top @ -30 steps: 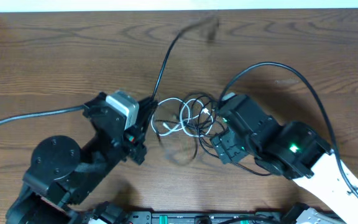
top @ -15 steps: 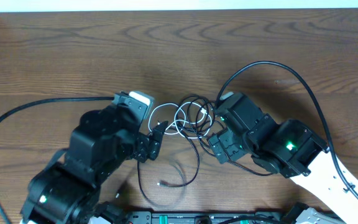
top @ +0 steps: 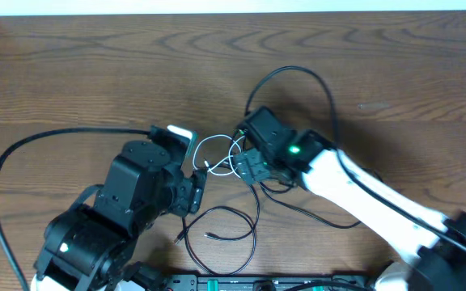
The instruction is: Untangle cables
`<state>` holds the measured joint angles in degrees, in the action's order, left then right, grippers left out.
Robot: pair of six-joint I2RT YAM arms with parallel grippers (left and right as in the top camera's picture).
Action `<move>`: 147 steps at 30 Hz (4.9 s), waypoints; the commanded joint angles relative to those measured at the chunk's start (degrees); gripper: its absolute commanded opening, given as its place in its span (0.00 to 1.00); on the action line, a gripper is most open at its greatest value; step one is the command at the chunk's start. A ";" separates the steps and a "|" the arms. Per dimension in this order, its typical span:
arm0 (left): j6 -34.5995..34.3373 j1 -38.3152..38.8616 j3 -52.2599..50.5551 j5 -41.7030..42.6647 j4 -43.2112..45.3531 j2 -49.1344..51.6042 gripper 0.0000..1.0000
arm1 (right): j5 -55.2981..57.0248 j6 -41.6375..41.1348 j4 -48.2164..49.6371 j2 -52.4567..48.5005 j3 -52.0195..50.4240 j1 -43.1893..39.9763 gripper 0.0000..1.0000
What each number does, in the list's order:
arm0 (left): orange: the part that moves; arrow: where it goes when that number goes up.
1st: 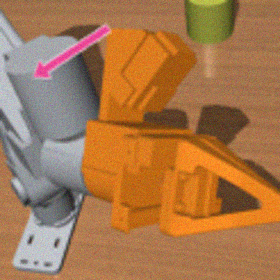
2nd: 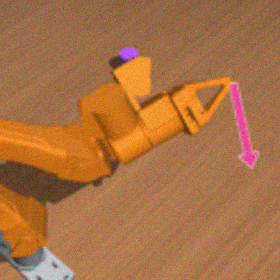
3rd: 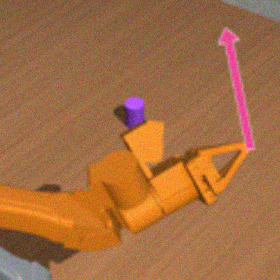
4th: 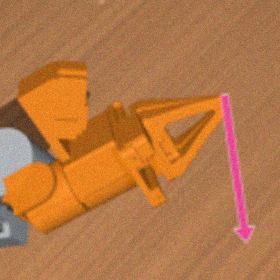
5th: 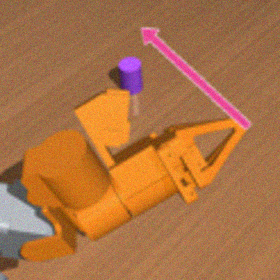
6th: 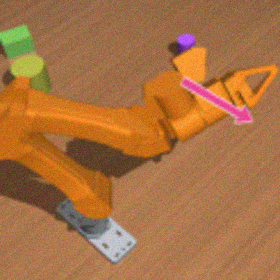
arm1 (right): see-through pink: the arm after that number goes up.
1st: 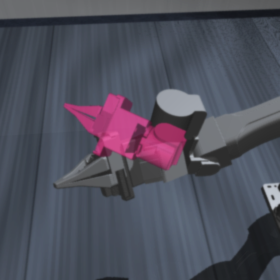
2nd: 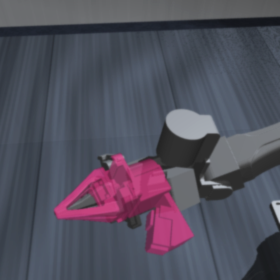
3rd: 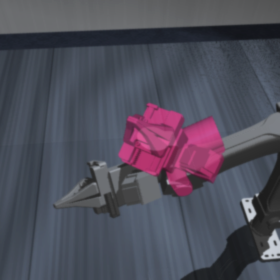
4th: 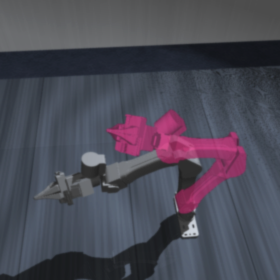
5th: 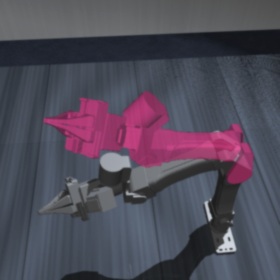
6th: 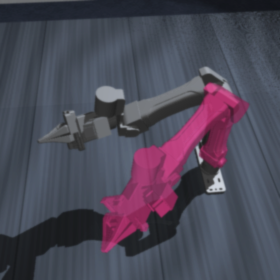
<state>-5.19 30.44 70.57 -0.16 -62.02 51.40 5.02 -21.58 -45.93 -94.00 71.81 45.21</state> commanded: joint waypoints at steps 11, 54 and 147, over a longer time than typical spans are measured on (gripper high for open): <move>-10.75 -0.24 -0.09 1.01 -9.49 -5.07 0.70 | -17.16 12.85 6.67 -7.65 -0.46 0.76 0.93; -12.68 -0.24 -0.11 0.52 -9.64 -5.09 0.69 | -12.92 15.06 22.08 -17.75 -0.50 1.38 0.84; -12.52 -0.24 -0.11 0.57 -9.94 -5.07 0.70 | -8.59 10.91 17.20 34.99 1.31 -8.04 0.01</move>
<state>-17.80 30.44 70.59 0.95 -71.83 46.28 -2.42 -11.03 -28.03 -59.55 72.23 37.30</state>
